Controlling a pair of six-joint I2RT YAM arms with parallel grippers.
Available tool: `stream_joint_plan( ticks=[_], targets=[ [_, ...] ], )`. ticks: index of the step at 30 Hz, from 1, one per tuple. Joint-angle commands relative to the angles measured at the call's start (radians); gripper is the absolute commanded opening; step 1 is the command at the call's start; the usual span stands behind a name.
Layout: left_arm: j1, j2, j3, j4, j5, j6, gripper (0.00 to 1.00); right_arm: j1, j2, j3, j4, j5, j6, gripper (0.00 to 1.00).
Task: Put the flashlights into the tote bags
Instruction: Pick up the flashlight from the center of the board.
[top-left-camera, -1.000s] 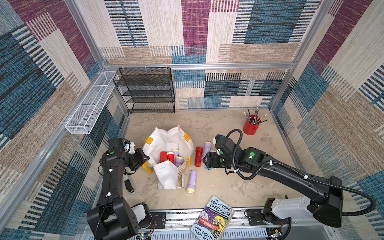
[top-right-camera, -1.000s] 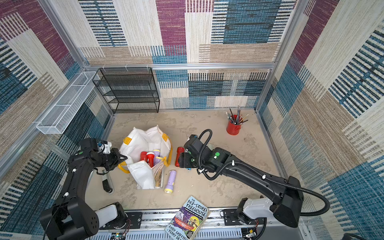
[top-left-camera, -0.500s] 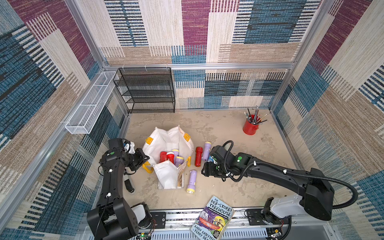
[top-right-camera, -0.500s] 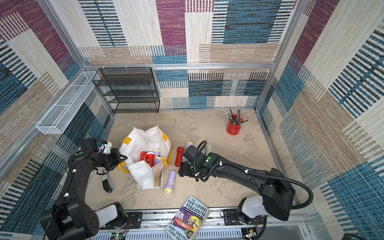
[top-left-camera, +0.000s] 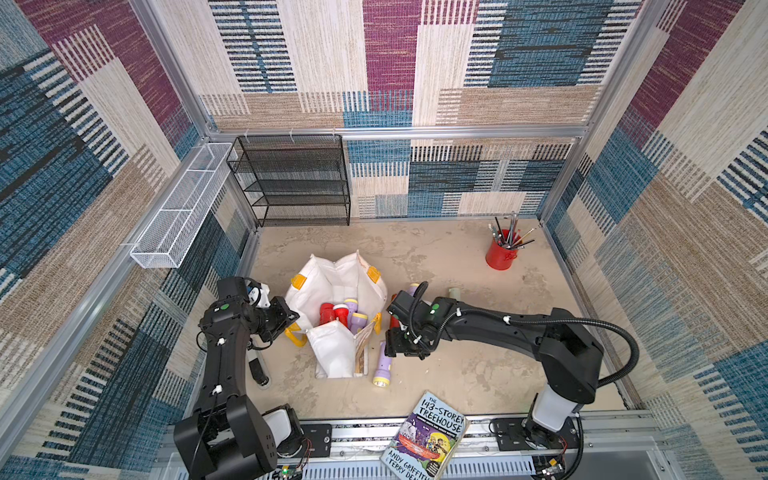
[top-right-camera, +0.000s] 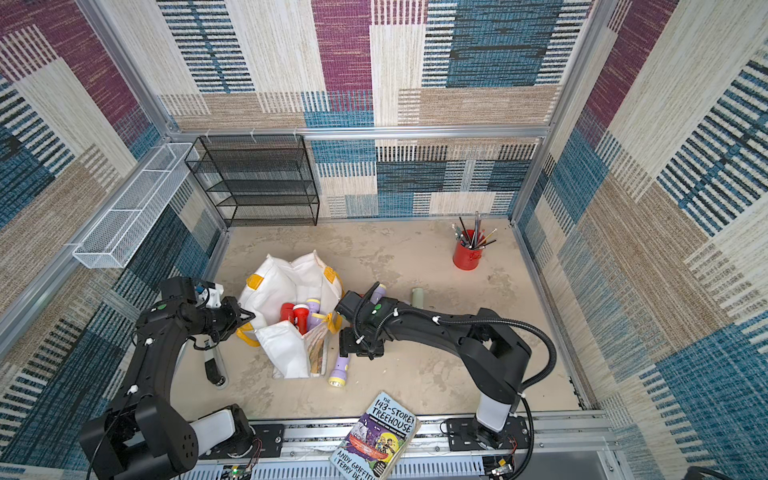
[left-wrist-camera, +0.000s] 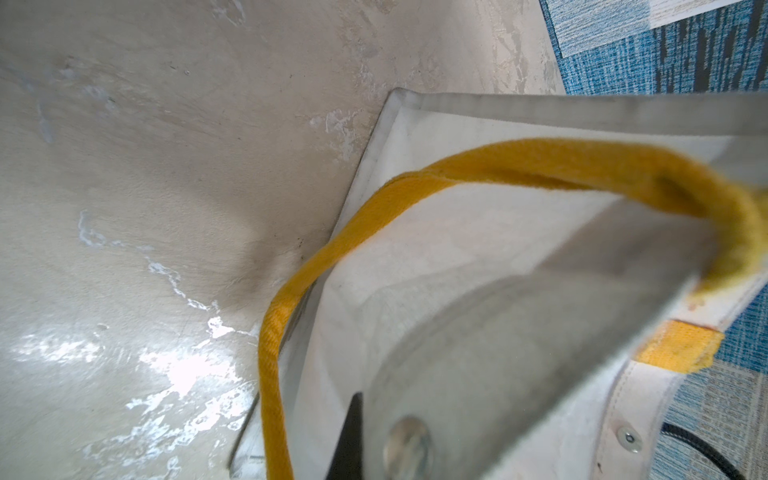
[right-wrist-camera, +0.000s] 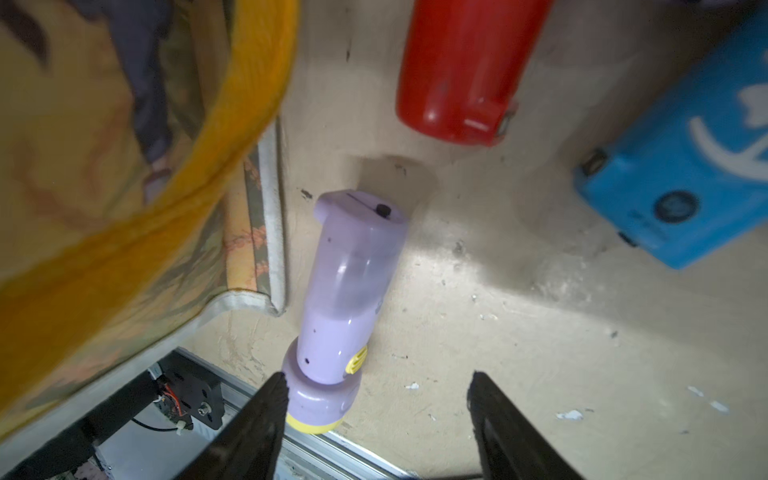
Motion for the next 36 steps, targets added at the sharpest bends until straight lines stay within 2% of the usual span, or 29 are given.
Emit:
stream_joint_plan(
  ticks=[1,15,25,36],
  targets=[
    [-0.001,-0.003,-0.004,-0.002,0.024,0.000,0.01,0.010,0.043,0.033,-0.050,-0.022,-0.010,0.71],
    [0.000,0.000,-0.008,0.010,0.050,-0.005,0.01,0.014,0.160,0.120,-0.044,-0.009,-0.026,0.70],
    [0.000,-0.002,-0.008,0.011,0.058,-0.004,0.01,0.014,0.209,0.136,-0.039,-0.014,-0.043,0.63],
    [-0.001,-0.003,-0.014,0.011,0.059,-0.005,0.01,0.014,0.217,0.107,-0.054,0.033,-0.055,0.56]
  ],
)
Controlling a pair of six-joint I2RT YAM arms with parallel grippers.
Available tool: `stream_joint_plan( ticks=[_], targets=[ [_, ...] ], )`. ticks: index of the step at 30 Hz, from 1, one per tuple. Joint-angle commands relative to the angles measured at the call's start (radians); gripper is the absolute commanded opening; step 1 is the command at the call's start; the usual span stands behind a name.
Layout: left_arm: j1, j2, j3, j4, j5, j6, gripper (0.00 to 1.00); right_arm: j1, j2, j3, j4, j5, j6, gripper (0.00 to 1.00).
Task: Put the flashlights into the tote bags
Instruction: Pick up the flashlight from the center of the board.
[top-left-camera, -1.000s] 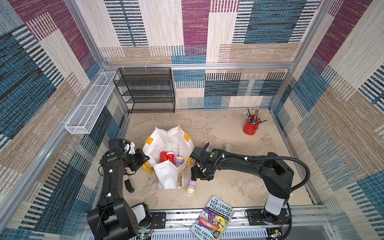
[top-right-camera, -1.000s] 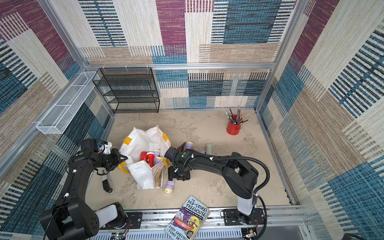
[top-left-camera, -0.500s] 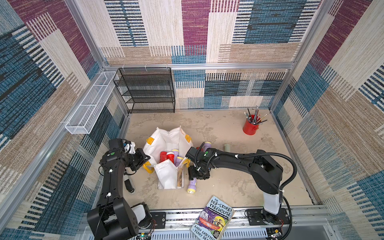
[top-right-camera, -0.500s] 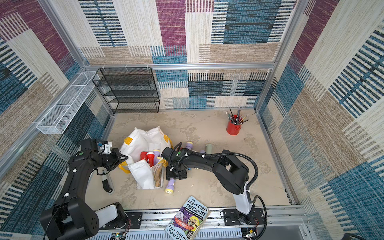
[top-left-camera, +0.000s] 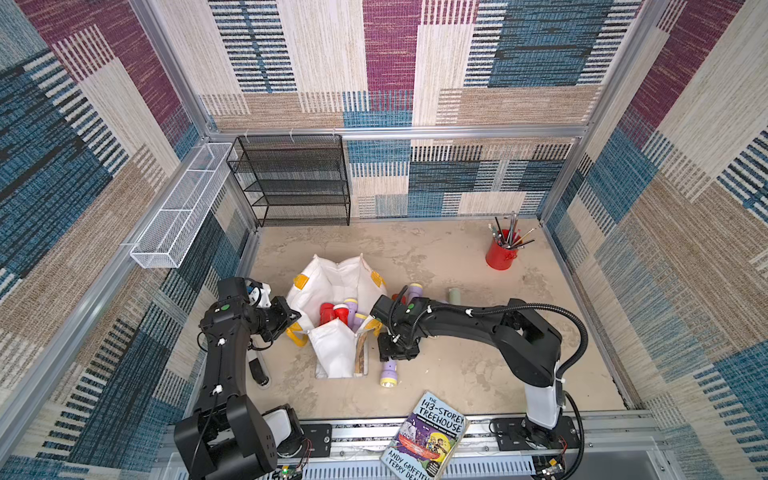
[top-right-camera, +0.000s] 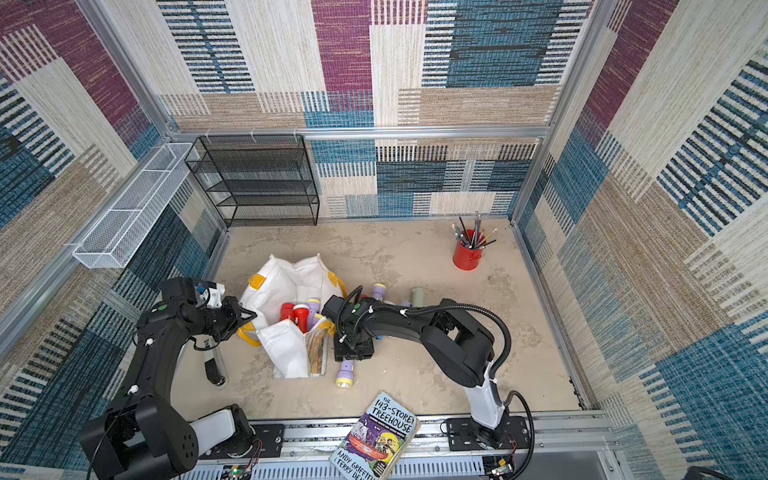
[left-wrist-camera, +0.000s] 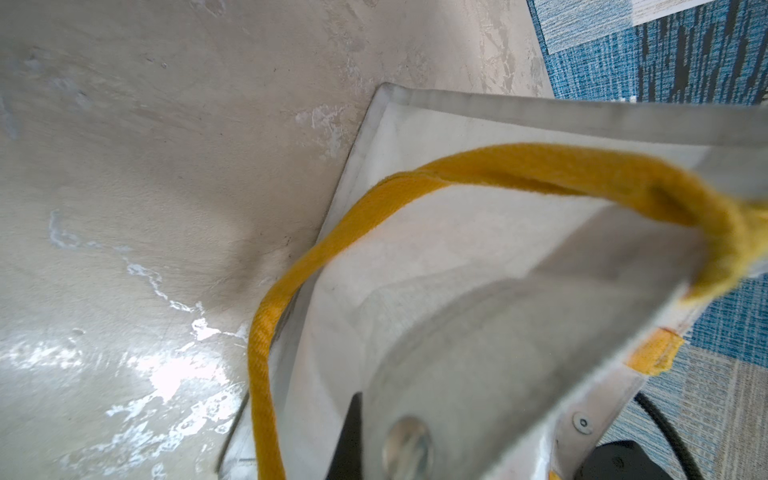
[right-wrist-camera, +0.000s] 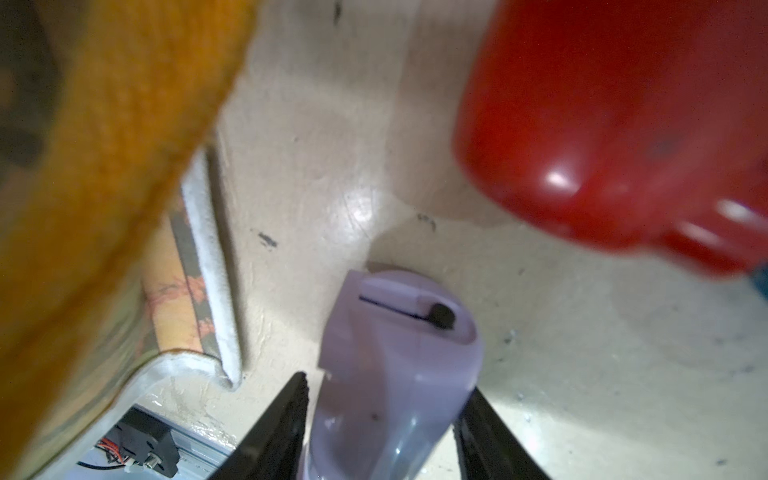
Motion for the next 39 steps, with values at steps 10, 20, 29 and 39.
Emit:
stream_joint_plan(
  ticks=[10,20,29,39],
  targets=[
    [0.000,-0.004,-0.004,-0.001,0.022,-0.003,0.01,0.000,0.040,-0.030,-0.020,0.041,-0.050,0.48],
    [0.000,-0.005,-0.004,-0.001,0.020,-0.003,0.01,0.000,0.007,-0.025,-0.047,0.086,-0.056,0.40],
    [0.000,-0.004,-0.004,-0.002,0.015,-0.003,0.01,0.001,-0.076,0.008,-0.107,0.126,-0.060,0.38],
    [0.000,-0.007,-0.001,-0.002,0.009,-0.001,0.01,0.000,-0.172,0.075,-0.214,0.237,-0.044,0.37]
  ],
)
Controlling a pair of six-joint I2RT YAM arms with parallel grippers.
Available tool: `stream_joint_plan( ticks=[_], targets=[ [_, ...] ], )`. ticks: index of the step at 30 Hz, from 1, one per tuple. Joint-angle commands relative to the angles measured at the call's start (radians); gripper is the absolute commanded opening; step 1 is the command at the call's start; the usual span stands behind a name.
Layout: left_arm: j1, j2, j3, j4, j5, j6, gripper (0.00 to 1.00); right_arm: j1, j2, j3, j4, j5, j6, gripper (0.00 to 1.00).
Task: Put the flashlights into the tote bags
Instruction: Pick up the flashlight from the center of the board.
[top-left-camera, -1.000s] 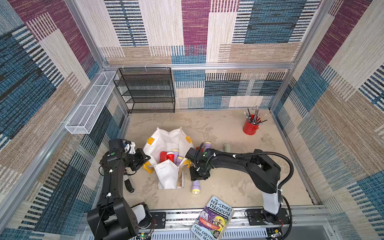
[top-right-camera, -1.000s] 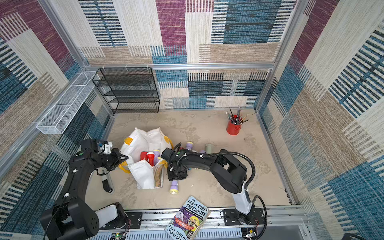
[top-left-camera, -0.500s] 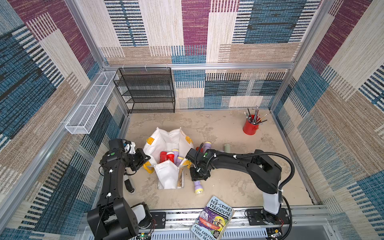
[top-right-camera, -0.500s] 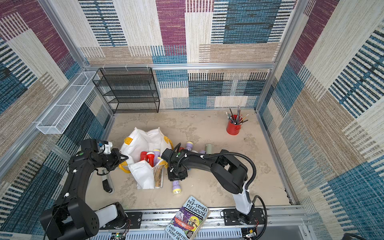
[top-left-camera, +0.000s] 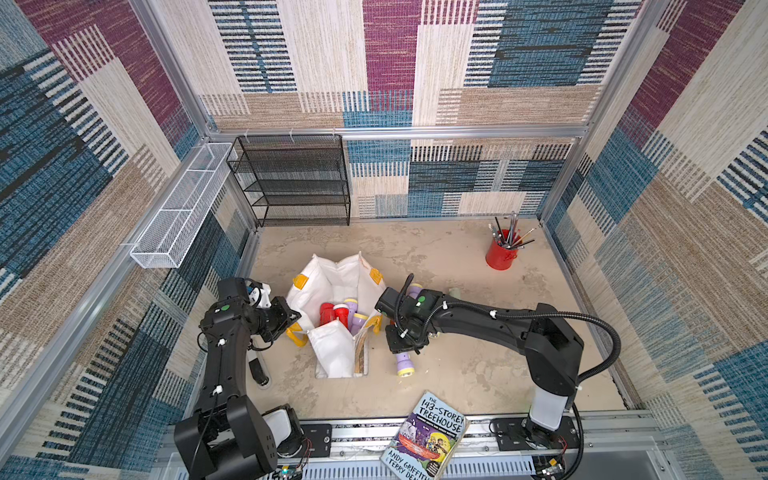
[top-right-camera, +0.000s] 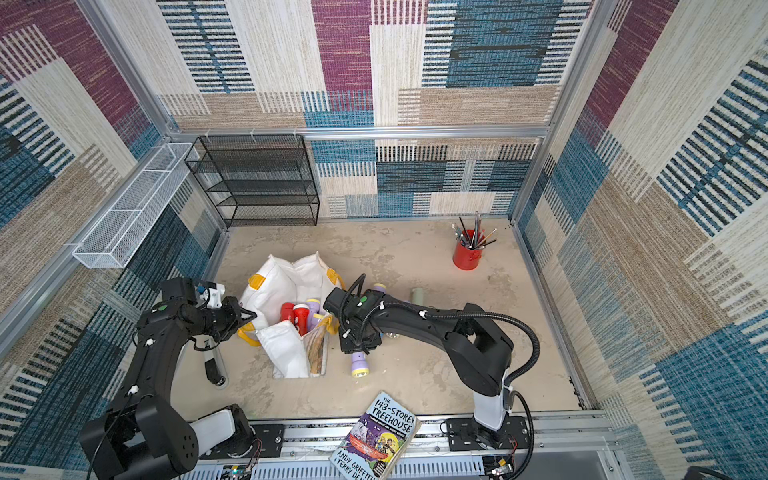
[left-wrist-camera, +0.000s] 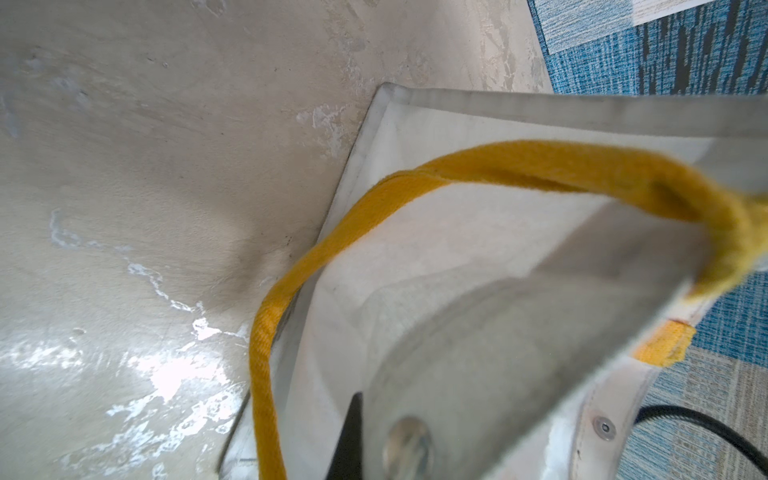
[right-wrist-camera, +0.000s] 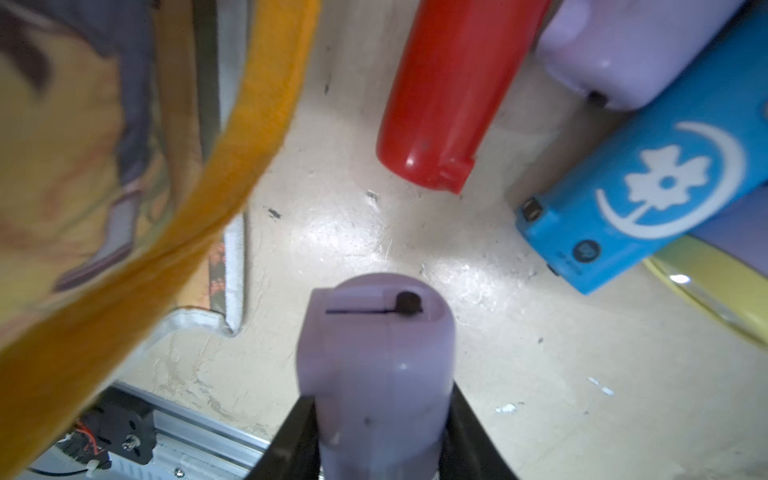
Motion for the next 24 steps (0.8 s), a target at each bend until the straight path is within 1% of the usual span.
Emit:
stream_joint_plan(
  ticks=[1,5,12,13,16,19,22,24],
  targets=[
    [0.000,-0.006,0.001,-0.002,0.010,-0.001,0.01,-0.002,-0.036,0.030,-0.071,0.100,0.012,0.37],
    [0.000,-0.012,0.000,-0.001,0.005,-0.001,0.01,-0.019,-0.072,0.073,-0.149,0.224,0.018,0.37],
    [-0.001,-0.011,0.001,-0.002,0.004,0.000,0.01,-0.084,-0.126,0.192,-0.243,0.331,-0.013,0.38],
    [0.000,-0.010,0.003,-0.002,0.004,-0.001,0.01,-0.096,-0.134,0.231,-0.249,0.339,-0.024,0.38],
    [0.000,-0.010,0.001,-0.001,0.002,-0.001,0.01,-0.130,-0.144,0.310,-0.247,0.336,-0.069,0.39],
    [-0.001,-0.014,-0.001,-0.002,0.001,-0.002,0.01,-0.151,-0.118,0.422,-0.236,0.297,-0.150,0.39],
    [-0.001,-0.017,-0.001,-0.002,-0.001,-0.002,0.01,-0.157,-0.031,0.600,-0.267,0.266,-0.220,0.39],
    [0.000,-0.017,-0.002,-0.002,-0.002,-0.002,0.01,-0.157,0.032,0.731,-0.268,0.220,-0.261,0.39]
  ],
)
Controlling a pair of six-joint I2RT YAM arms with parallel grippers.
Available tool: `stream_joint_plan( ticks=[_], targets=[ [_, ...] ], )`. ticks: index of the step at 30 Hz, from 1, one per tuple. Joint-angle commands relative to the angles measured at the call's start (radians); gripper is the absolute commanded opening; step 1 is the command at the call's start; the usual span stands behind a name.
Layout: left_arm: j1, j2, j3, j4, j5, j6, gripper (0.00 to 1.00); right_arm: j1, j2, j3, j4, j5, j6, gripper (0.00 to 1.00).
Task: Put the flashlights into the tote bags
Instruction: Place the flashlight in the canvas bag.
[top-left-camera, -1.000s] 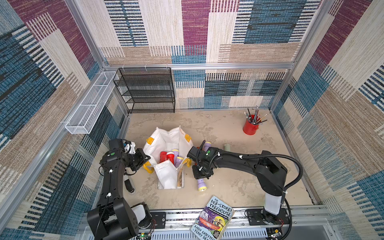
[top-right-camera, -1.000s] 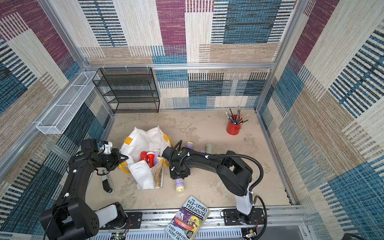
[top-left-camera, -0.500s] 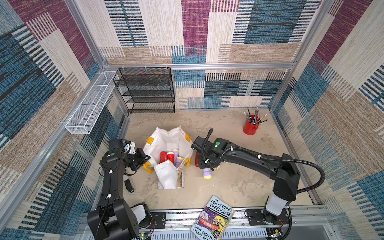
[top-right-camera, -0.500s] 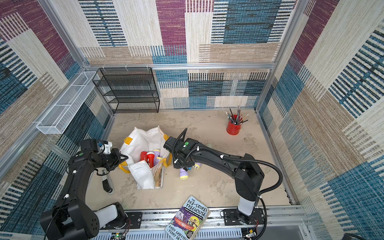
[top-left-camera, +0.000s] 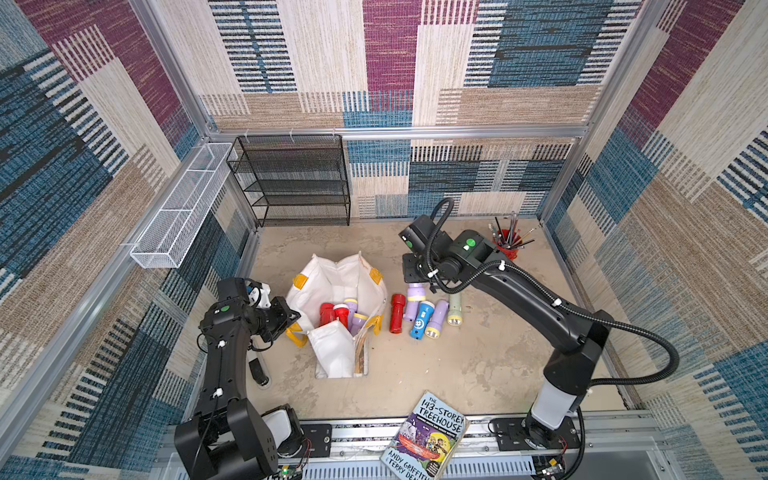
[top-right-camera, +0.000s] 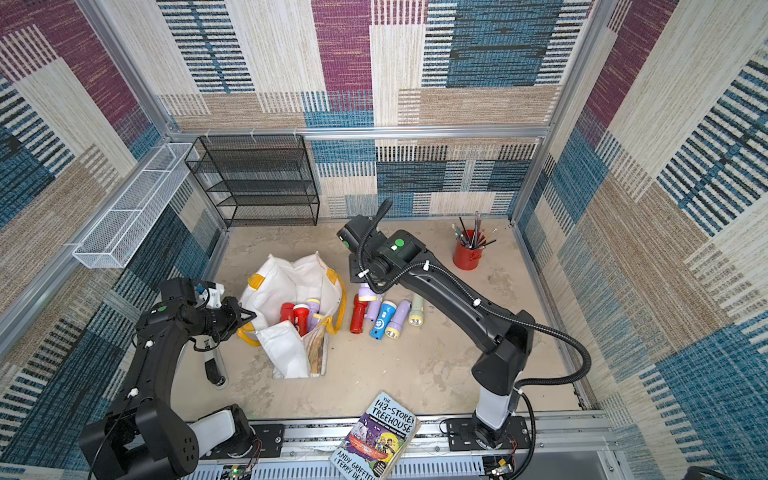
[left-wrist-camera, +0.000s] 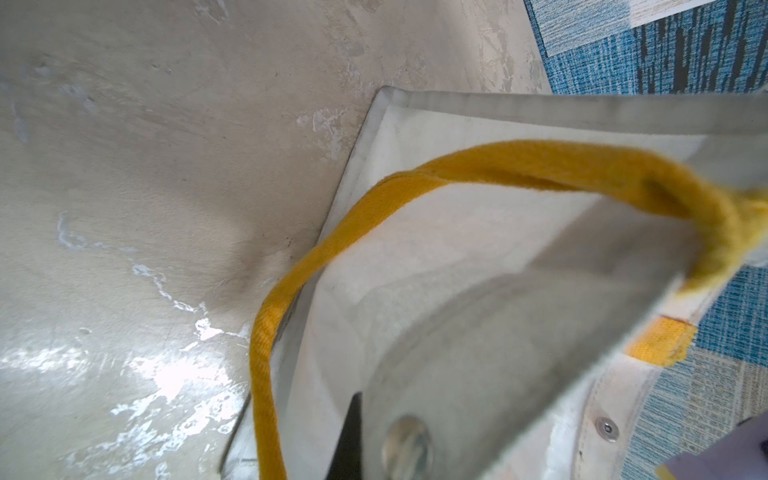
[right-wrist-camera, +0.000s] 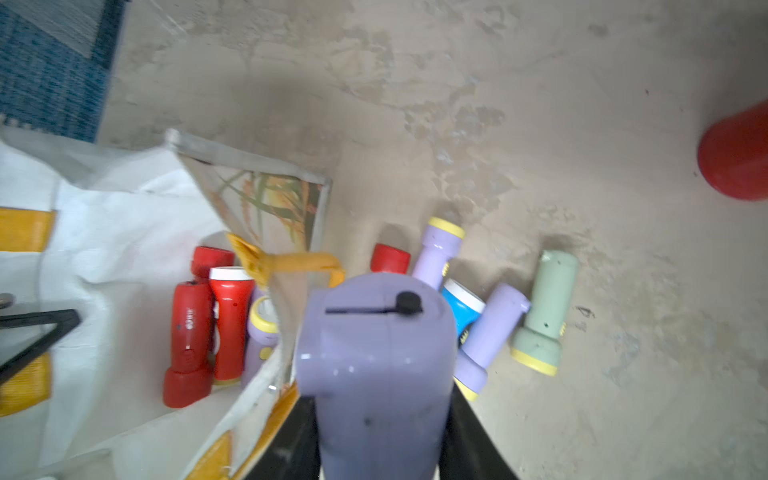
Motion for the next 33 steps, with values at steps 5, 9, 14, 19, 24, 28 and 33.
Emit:
stream_joint_plan(
  ticks=[5,9,14,19,24,28,33],
  targets=[
    [0.000,-0.001,0.003,-0.002,0.000,-0.007,0.01,0.000,0.250,0.479,0.041,-0.187,-0.139,0.39],
    [0.000,0.004,0.005,-0.001,-0.003,-0.006,0.01,0.000,0.356,0.576,0.134,-0.386,-0.119,0.38],
    [0.000,0.010,0.006,-0.004,-0.005,-0.004,0.01,0.002,0.382,0.525,0.213,-0.499,-0.106,0.38],
    [0.000,0.009,0.008,-0.003,-0.006,-0.004,0.01,0.026,0.367,0.454,0.257,-0.521,-0.126,0.39],
    [0.001,0.009,0.006,-0.005,-0.015,-0.007,0.01,0.091,0.378,0.390,0.291,-0.513,-0.168,0.40],
    [0.001,0.007,0.005,-0.005,-0.017,-0.005,0.01,0.117,0.411,0.360,0.281,-0.507,-0.174,0.39],
    [0.001,0.012,0.007,-0.004,-0.007,-0.003,0.00,0.128,0.427,0.315,0.284,-0.487,-0.159,0.39]
  ],
)
